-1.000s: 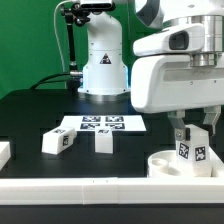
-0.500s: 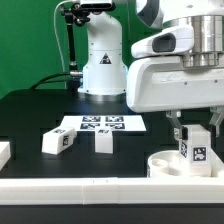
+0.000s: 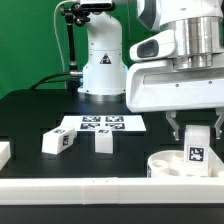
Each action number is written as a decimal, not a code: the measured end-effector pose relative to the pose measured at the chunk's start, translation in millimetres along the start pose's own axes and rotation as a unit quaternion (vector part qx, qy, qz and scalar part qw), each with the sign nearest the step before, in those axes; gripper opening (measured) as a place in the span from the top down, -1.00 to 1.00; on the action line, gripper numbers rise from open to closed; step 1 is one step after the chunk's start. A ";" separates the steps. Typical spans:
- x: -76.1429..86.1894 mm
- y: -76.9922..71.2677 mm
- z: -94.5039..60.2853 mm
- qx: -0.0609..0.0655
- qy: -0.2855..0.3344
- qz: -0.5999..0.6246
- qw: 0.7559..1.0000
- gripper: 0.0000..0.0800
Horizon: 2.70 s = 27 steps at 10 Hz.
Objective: Assemble stool
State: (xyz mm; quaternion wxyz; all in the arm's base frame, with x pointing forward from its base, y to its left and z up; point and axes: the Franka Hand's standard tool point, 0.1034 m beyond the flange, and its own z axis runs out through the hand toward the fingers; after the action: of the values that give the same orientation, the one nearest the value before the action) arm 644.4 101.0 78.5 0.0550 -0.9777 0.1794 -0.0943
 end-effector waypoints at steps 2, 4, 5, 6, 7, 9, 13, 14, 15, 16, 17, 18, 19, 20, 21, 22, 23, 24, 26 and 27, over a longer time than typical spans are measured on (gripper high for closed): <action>-0.6 -0.4 0.2 0.001 0.000 0.082 0.997 0.13; -1.2 -0.6 0.1 0.005 -0.003 0.180 0.984 0.13; -1.5 -0.8 0.2 0.007 -0.006 0.211 0.977 0.13; -1.9 -1.0 0.0 0.009 -0.008 0.258 0.966 0.13; -2.3 -1.2 -0.1 0.011 -0.011 0.297 0.955 0.13; -2.2 -1.1 -0.4 0.018 -0.019 0.375 0.927 0.13; -2.3 -2.3 -0.7 0.025 -0.027 0.469 0.883 0.13; -2.3 -2.7 -0.8 0.027 -0.029 0.493 0.869 0.13; -2.6 -3.4 -0.8 0.028 -0.031 0.501 0.865 0.13; -2.4 -3.4 -1.1 0.028 -0.031 0.489 0.871 -0.05; -0.1 -4.1 -4.2 0.030 -0.030 0.471 0.881 -0.46; 1.6 -6.8 -6.8 0.032 -0.031 0.464 0.885 -0.57; 4.9 -9.9 -9.9 0.034 -0.031 0.433 0.900 -0.57; 7.9 -14.8 -13.9 0.035 -0.036 0.419 0.907 -0.61; 7.2 -13.8 -12.2 0.035 -0.035 0.406 0.913 -0.62; 6.7 -13.2 -11.1 0.036 -0.033 0.361 0.931 -0.62; 6.7 -13.2 -11.1 0.037 -0.032 0.324 0.945 -0.62; 6.3 -12.9 -11.3 0.035 -0.030 0.266 0.963 -0.62; 6.0 -13.6 -12.6 0.031 -0.023 0.139 0.990 -0.62; 5.4 -13.0 -12.9 0.031 -0.024 0.091 0.995 -0.62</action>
Offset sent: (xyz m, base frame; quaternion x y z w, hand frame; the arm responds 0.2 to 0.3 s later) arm -0.0054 0.0014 -0.0129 -0.0066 -0.0096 0.2674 0.9635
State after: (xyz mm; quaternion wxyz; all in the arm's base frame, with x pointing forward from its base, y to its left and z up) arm 651.1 110.2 93.8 0.0979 -0.9571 0.2633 -0.0707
